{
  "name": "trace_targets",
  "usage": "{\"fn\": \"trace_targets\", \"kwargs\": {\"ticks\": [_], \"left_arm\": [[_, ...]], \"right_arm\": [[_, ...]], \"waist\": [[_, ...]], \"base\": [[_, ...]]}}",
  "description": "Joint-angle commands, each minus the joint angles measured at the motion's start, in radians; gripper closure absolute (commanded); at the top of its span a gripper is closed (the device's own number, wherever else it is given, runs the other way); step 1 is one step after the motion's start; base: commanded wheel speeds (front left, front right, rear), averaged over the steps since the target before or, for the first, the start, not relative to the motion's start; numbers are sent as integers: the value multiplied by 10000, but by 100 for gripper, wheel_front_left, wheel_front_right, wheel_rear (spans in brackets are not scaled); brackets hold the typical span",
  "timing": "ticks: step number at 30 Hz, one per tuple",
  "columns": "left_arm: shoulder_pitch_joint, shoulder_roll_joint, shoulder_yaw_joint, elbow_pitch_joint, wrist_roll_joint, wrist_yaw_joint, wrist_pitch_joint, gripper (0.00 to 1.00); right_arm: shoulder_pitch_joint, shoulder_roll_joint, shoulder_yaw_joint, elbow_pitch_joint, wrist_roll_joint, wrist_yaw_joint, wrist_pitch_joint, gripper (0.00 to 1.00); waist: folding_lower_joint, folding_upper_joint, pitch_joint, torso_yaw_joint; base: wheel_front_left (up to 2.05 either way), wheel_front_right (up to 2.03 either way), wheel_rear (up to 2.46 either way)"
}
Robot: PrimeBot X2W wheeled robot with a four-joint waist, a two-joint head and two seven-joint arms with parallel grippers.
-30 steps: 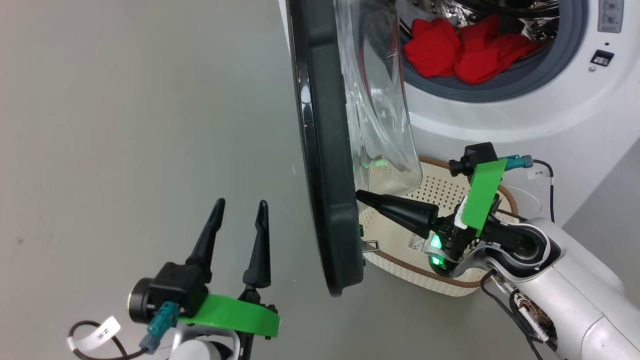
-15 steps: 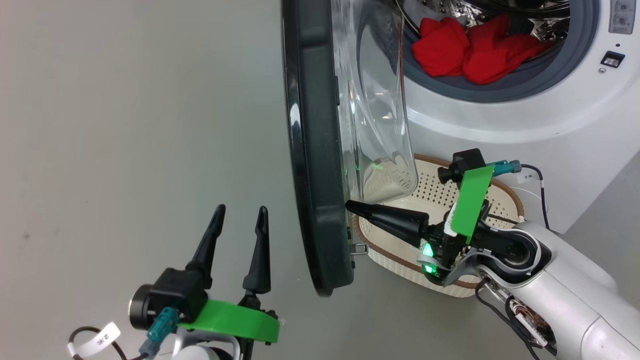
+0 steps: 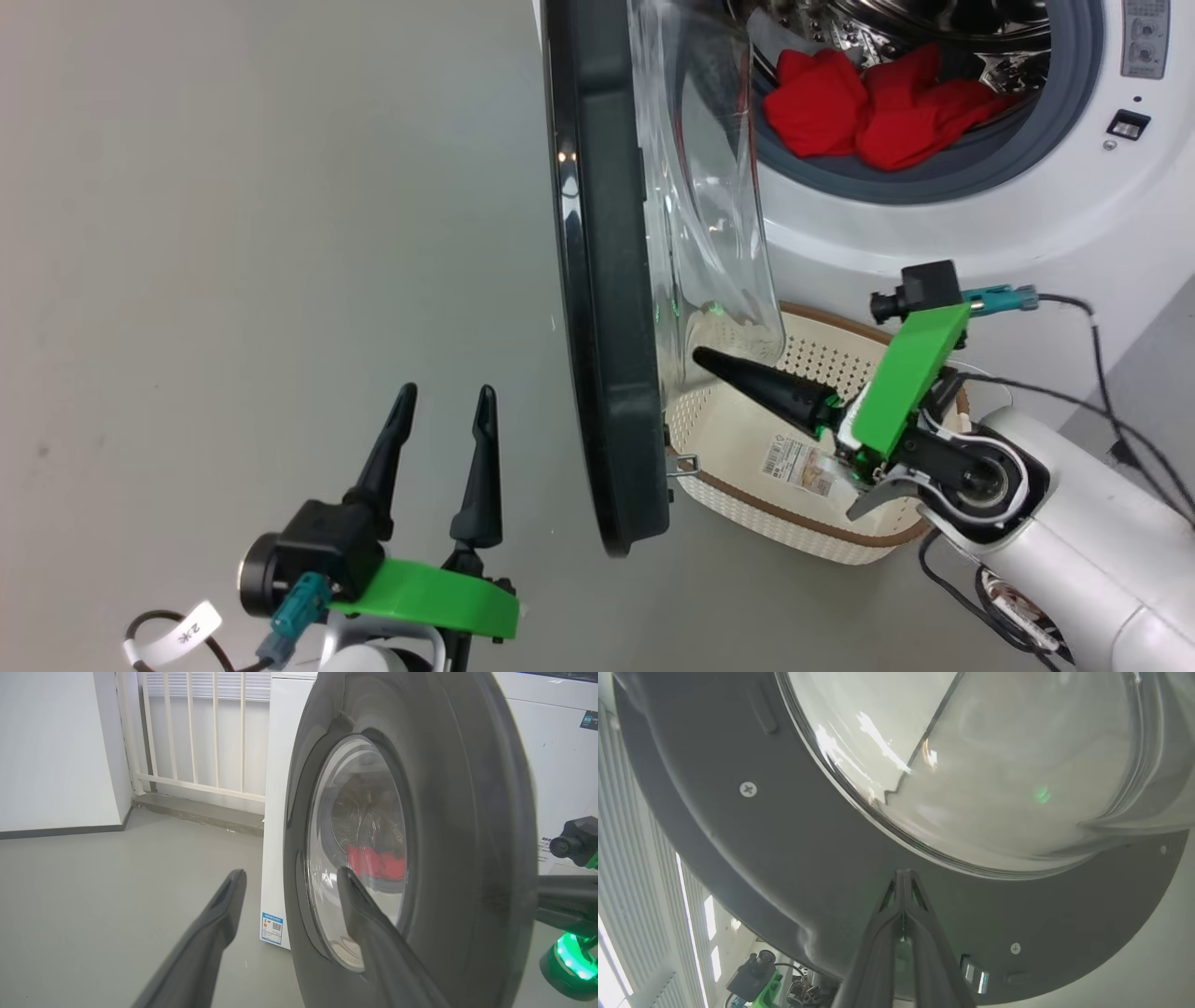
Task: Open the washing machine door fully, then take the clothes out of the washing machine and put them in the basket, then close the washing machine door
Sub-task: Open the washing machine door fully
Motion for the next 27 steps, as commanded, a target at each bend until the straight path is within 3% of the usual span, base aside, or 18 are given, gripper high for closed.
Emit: {"fn": "trace_targets", "kwargs": {"ticks": [1, 2, 4, 5, 6, 10, 18, 22, 27], "left_arm": [[-38, 146, 378, -220, -47, -86, -76, 0], [-28, 146, 389, -215, -52, -104, -76, 0], [-7, 146, 418, -205, -45, -142, -76, 0], [6, 146, 431, -199, -21, -165, -76, 0], [26, 146, 451, -182, 36, -194, -76, 0], [80, 146, 543, -219, 88, -251, -76, 0], [298, 146, 772, -561, 182, -223, -76, 0], [421, 146, 867, -730, 321, -215, -76, 0], [555, 146, 964, -894, 465, -200, -76, 0]], "right_arm": [[-144, -79, 77, -313, -458, 54, -308, 28], [-156, -238, 230, -351, -1023, 54, -680, 27], [-70, -400, 458, -450, -1893, 54, -1389, 2], [-26, -481, 571, -455, -2316, 54, -1757, 0], [57, -633, 815, -510, -3174, 54, -2438, 0], [231, -787, 1224, -407, -4732, 54, -3712, 0], [588, -717, 1381, 399, -7660, 54, -5416, 0], [883, -455, 779, 847, -9217, 54, -5756, 0], [1509, 97, -1021, 1083, -11541, 54, -5888, 0]], "waist": [[0, -1, -25, -9], [0, -1, -46, -14], [0, -1, -98, -27], [0, -1, -126, -33], [0, -1, -179, -48], [0, -1, -250, -124], [0, -1, -334, -294], [0, -1, -378, -388], [0, -1, -425, -515]], "base": [[0, 0, 0], [0, 0, 0], [0, 0, 0], [0, 0, 0], [0, 0, 0], [0, 0, 0], [0, 0, 0], [0, 0, 0], [0, 0, 0]]}}
